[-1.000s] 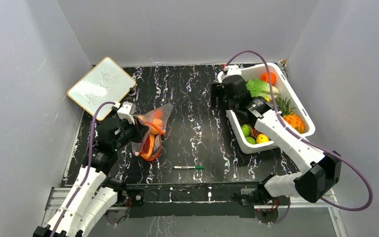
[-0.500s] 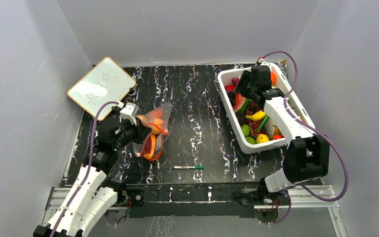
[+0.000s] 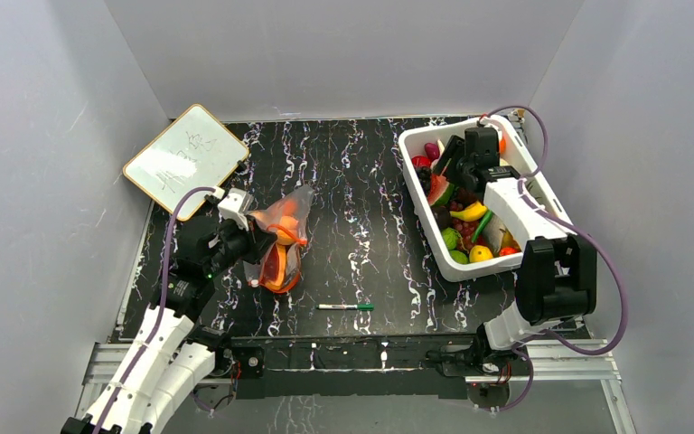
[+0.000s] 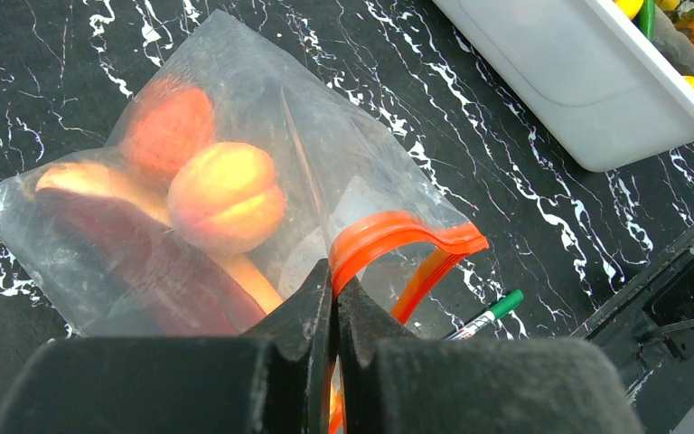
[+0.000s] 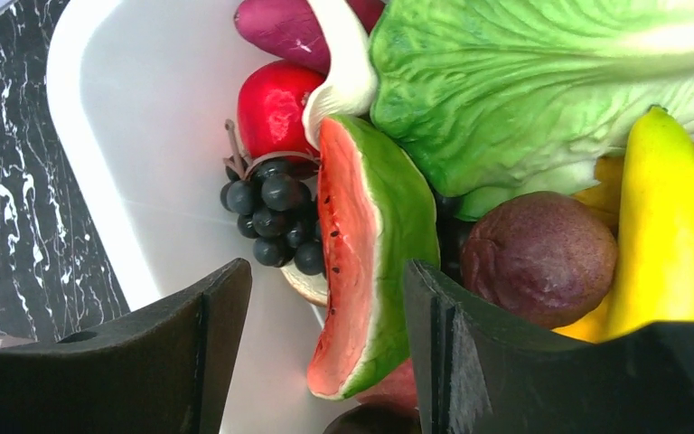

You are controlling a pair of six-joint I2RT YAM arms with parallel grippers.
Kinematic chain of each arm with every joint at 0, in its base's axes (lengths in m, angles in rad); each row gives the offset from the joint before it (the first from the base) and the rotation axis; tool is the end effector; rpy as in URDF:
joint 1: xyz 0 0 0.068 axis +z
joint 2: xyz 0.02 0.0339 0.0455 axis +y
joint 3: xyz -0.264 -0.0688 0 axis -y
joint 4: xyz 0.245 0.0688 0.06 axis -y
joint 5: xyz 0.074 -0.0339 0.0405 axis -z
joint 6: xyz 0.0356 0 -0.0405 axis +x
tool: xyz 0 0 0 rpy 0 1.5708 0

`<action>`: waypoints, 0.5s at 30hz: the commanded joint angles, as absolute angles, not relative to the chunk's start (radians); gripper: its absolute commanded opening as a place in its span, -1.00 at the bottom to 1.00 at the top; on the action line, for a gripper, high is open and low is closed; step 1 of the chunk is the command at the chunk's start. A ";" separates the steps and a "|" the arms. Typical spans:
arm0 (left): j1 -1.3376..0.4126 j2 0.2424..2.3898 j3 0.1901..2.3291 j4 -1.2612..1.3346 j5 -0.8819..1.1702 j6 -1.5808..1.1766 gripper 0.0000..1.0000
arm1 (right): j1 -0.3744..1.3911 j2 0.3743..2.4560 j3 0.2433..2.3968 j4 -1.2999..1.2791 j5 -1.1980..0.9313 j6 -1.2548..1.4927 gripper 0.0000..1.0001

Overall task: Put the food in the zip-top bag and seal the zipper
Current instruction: Pick up the fake fruit from the bin.

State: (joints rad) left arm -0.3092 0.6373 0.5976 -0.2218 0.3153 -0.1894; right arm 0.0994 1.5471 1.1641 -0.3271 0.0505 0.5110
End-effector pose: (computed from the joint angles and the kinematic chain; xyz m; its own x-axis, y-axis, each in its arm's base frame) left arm 0.1483 -0.0590 0.2929 -0.3501 -0.0761 -0.9336 0.5180 0.8147 -0.2606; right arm 0.3450 0.0326 0.2701 -0.5957 0.4314 -0.6775 0.2640 0.9018 0.3421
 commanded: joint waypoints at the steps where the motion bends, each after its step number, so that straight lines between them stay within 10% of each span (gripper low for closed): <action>1: -0.308 0.616 0.616 -0.204 0.328 -0.179 -1.00 | 0.073 1.556 1.139 -0.246 0.037 0.540 0.19; 15: -0.310 0.621 0.619 -0.206 0.330 -0.178 -1.00 | 0.068 1.580 1.064 -0.188 0.001 0.607 0.33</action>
State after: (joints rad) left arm -0.3092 0.6312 0.5976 -0.2214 0.3149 -0.1894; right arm 0.0719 1.5860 1.0729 -0.2638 0.0196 0.5816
